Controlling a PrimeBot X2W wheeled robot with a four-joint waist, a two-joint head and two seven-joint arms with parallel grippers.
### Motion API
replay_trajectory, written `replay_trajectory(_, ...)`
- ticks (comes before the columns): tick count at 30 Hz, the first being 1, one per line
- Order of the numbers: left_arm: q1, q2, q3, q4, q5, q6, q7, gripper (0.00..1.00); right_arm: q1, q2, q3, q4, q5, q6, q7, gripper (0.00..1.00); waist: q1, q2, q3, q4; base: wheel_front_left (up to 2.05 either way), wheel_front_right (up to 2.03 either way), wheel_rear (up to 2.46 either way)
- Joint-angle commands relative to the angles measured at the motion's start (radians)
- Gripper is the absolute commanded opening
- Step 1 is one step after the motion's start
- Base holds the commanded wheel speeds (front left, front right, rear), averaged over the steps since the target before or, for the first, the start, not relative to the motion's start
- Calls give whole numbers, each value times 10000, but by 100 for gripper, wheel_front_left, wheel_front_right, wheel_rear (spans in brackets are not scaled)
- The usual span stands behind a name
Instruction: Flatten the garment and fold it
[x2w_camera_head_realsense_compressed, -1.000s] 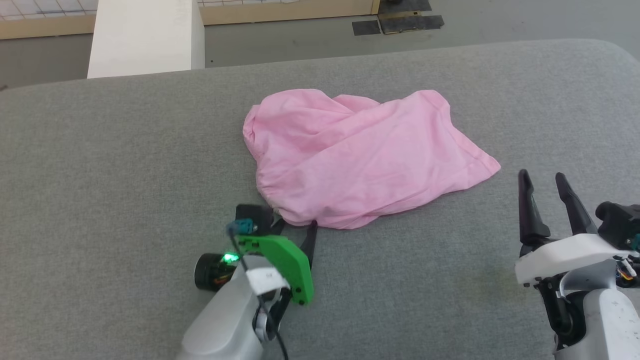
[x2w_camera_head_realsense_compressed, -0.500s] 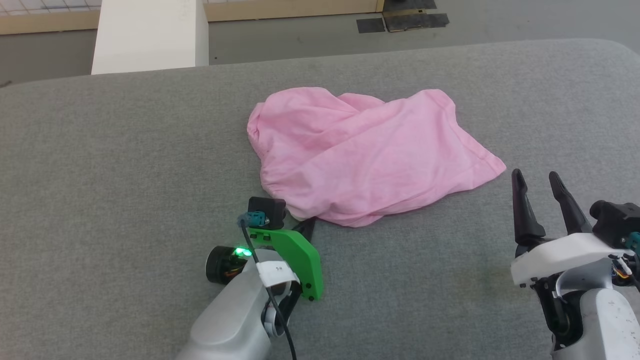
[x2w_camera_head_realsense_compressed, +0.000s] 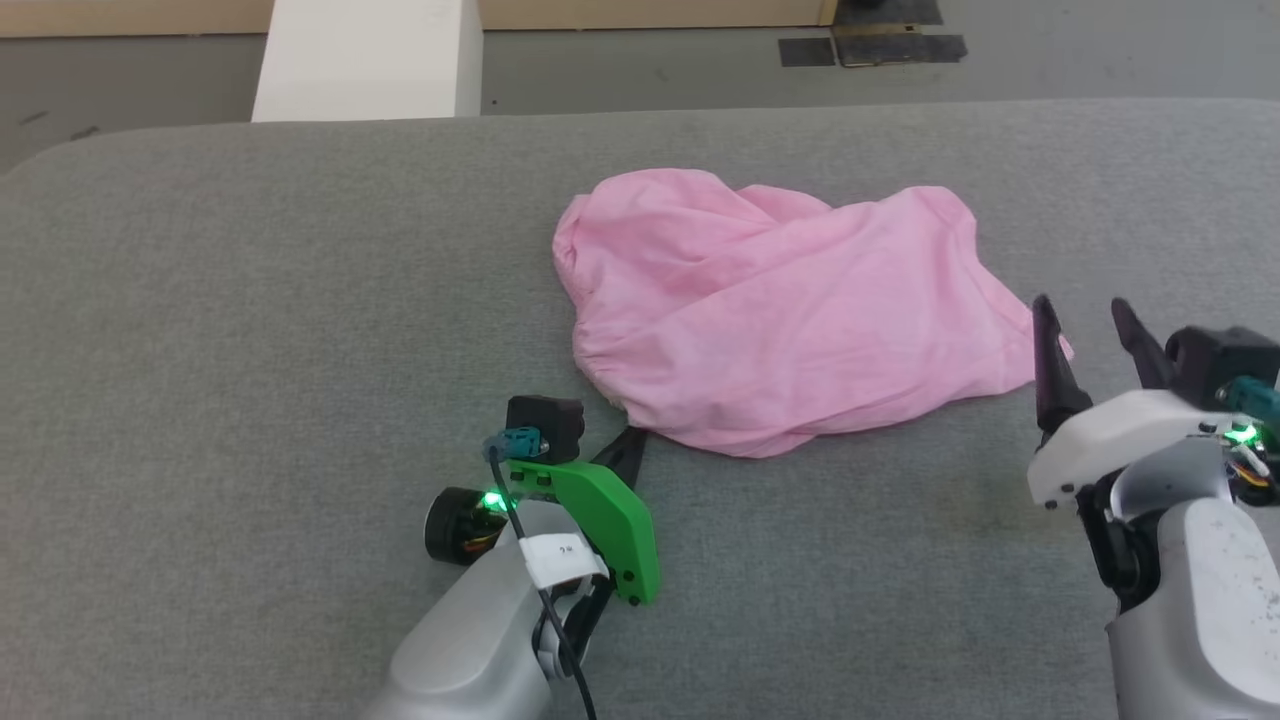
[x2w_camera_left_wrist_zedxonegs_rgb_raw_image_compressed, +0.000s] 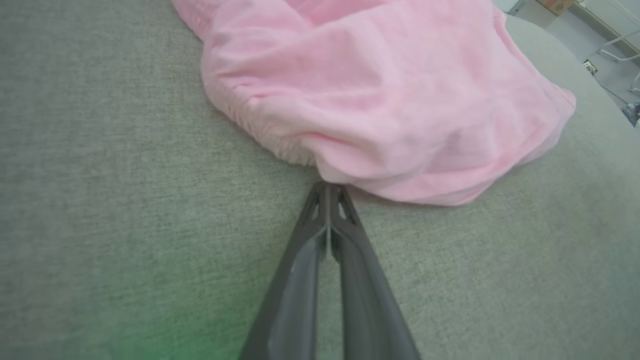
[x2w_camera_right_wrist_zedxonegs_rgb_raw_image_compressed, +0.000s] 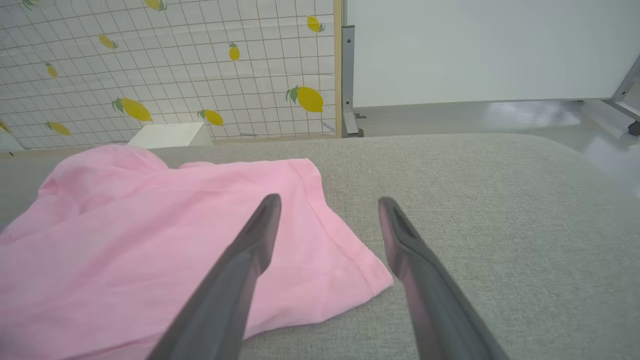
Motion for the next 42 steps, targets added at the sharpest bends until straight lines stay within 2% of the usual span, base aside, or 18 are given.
replay_trajectory(1, -38, 17, -65, -20, -169, -31, 73, 99, -126, 12, -27, 68, 40, -15, -99, 100, 0, -1, 38, 104, 0, 0, 0)
replay_trajectory(5, 51, 18, -152, -102, -253, -60, 73, 100, 15, 12, -144, 9, 206, -15, -260, 100, 0, -1, 8, 76, 0, 0, 0)
replay_trajectory(19, -175, 260, 215, -43, -671, -136, 14, 100, 661, 12, 156, -713, 752, -15, -309, 100, 0, -1, 172, -823, 0, 0, 0)
replay_trajectory(20, -215, 283, 237, -30, -680, -121, 7, 84, 669, 12, 177, -717, 779, -15, -315, 100, 0, -1, 189, -857, 0, 0, 0)
replay_trajectory(22, -271, 324, 285, -17, -690, -88, -51, 0, 680, 12, 218, -719, 788, -15, -321, 100, 0, -1, 212, -895, 0, 0, 0)
replay_trajectory(35, -387, 393, 142, -206, -523, -153, -588, 0, 405, 12, 156, -247, 552, -15, -484, 100, 0, -1, 207, -449, 0, 0, 0)
replay_trajectory(42, -67, 584, -91, -868, -328, 34, -566, 0, -66, 12, -120, 838, -77, -15, 300, 100, 0, -1, 252, -140, 0, 0, 0)
